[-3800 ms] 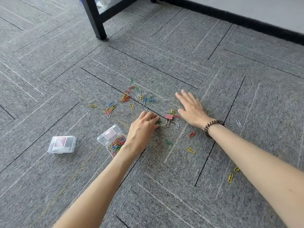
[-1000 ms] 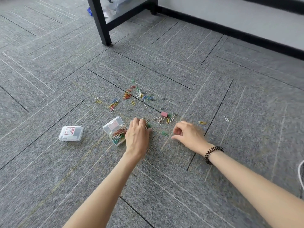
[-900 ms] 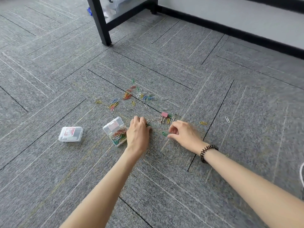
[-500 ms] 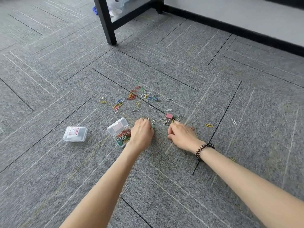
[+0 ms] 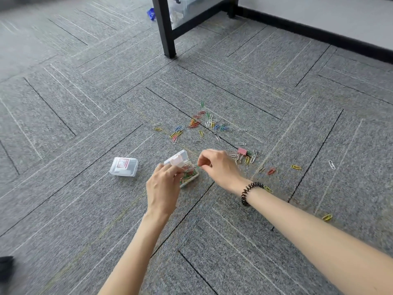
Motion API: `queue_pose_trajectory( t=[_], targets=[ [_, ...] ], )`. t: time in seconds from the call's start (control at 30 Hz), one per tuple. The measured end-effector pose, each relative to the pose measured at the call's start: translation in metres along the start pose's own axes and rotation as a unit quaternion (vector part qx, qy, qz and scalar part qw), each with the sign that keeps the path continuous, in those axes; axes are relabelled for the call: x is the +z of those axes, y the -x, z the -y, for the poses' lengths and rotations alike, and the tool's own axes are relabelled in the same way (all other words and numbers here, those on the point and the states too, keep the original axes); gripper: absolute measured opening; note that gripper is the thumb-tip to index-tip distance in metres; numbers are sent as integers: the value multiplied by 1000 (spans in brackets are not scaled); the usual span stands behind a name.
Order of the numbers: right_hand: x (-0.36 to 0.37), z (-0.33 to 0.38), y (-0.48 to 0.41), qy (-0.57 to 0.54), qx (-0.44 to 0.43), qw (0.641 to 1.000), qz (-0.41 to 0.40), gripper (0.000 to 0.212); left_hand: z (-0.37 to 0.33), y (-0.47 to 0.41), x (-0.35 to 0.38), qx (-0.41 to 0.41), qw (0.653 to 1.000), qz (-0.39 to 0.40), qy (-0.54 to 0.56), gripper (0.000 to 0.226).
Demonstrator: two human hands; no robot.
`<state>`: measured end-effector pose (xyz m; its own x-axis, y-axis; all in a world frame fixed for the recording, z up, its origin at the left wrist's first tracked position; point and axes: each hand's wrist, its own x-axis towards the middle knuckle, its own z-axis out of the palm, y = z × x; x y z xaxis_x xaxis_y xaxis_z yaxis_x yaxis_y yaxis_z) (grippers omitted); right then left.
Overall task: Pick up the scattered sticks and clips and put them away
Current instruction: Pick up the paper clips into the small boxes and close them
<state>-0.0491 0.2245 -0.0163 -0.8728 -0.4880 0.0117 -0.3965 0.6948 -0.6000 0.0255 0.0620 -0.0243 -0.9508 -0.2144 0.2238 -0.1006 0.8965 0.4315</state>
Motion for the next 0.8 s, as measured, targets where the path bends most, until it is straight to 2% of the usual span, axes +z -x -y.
queue_pose_trajectory(
  t=[0.2,0.33,0.5,0.63,0.8],
  targets=[
    [16,10,-17,-1,-22,1000,-8,11,13,0,0,34,999,-2,-5,12],
    [16,2,-9,15,-4,1000,-26,9,22,10,-2,19,999,-19,21,15],
    [22,-2,-4,56,-33,998,-5,9,26,20,1,-48,997,-15,65,63],
    [25,0,0,77,-66,995,3,12,26,22,6,-46,996,15,73,100],
    [26,-7,1,59,-71,996,-4,16,25,17,13,-32,997,43,55,117]
  ],
)
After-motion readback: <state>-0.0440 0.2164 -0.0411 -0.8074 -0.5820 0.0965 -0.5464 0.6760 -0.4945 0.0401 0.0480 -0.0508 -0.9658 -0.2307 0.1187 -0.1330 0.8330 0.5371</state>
